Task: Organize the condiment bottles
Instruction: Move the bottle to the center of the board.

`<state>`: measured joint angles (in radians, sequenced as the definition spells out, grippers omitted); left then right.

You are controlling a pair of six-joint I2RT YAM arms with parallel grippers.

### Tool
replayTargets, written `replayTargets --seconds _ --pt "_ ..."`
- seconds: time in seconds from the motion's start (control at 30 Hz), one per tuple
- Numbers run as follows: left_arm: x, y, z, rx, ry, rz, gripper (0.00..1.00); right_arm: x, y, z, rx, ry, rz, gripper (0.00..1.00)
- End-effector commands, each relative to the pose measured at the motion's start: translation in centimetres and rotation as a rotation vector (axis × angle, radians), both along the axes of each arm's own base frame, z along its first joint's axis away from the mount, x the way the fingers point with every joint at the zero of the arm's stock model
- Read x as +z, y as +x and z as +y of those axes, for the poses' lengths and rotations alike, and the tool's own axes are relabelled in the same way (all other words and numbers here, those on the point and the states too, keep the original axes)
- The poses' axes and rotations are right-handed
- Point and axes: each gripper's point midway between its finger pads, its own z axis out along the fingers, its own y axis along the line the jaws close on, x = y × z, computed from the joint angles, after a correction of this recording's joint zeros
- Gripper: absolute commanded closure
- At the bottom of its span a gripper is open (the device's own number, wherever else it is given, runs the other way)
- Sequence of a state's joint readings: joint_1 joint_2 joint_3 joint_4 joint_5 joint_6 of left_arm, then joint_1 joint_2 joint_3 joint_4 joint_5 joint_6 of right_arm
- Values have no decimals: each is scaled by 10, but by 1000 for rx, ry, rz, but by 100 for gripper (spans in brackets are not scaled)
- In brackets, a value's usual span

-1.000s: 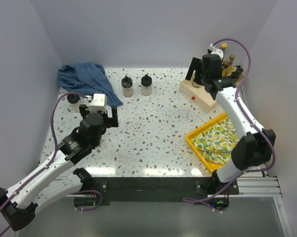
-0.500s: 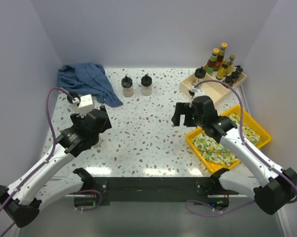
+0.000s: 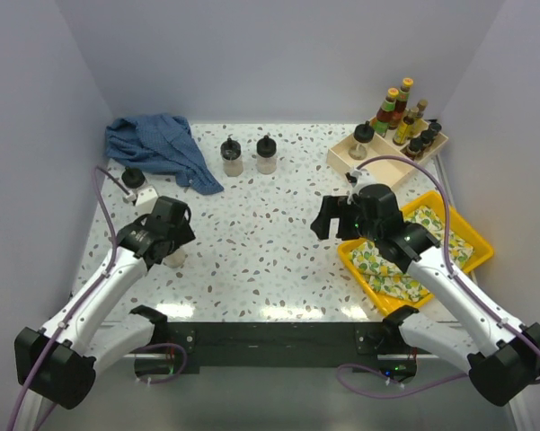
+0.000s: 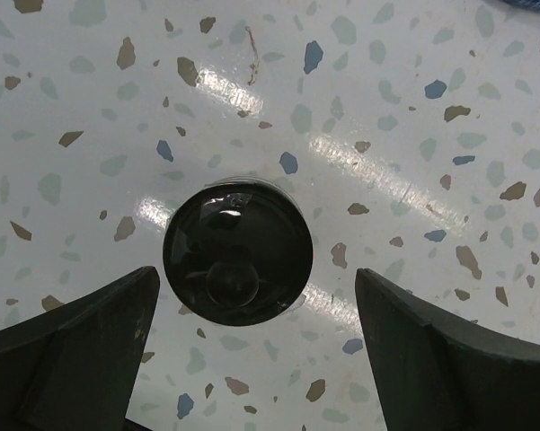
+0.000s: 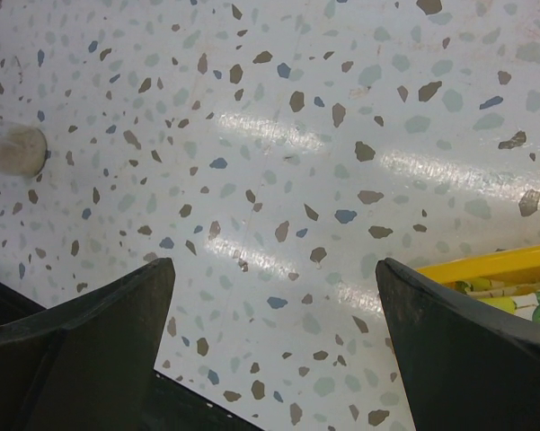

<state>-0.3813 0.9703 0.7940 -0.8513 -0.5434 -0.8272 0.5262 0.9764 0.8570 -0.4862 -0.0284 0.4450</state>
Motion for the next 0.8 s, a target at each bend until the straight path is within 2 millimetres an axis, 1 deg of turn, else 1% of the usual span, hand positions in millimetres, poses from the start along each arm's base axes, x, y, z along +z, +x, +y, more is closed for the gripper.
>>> replayTargets --seconds 0.0,0.03,0.1,0.17,0.2,0.27,0.37,0.4,0.47,0.5,0.57,0.6,0.63,0.67,0.73,0.77 --pt "-6 14 -7 25 -53 -32 4 11 -3 4 31 32 -40 1" --pt "-11 11 -3 47 -34 1 4 12 -3 3 31 28 -43 1" --pt "-14 11 3 91 -25 8 5 12 -3 2 30 25 -43 2" --pt "-21 12 4 100 -22 27 7 13 -5 2 30 28 -41 1" --pt "-24 14 4 98 -22 31 10 14 -5 2 30 33 -45 1" --pt "-30 17 6 104 -4 49 12 15 -6 1 24 36 -48 1" --pt "-31 19 7 97 19 69 24 17 -6 1 23 42 -57 2" --pt "-29 22 6 83 21 60 32 17 -7 1 25 37 -55 1" --pt "-26 22 8 48 48 61 40 17 -8 -1 27 30 -56 1" --pt "-23 25 8 32 56 50 48 15 -8 -2 27 22 -54 1" --pt "-21 25 9 -13 78 58 57 14 -10 -5 24 9 -56 1" --pt "-21 26 6 -33 76 54 67 11 -12 -7 24 -1 -46 1" --pt "-21 26 2 -75 72 61 71 12 -14 -8 23 -1 -51 1" --pt "-20 26 -3 -109 67 60 80 10 -15 -10 21 -3 -48 1" --pt "-14 31 -19 -186 47 37 87 12 -18 -10 22 13 -57 1" --pt "-11 31 -36 -251 45 25 90 11 -18 -10 22 15 -57 1"
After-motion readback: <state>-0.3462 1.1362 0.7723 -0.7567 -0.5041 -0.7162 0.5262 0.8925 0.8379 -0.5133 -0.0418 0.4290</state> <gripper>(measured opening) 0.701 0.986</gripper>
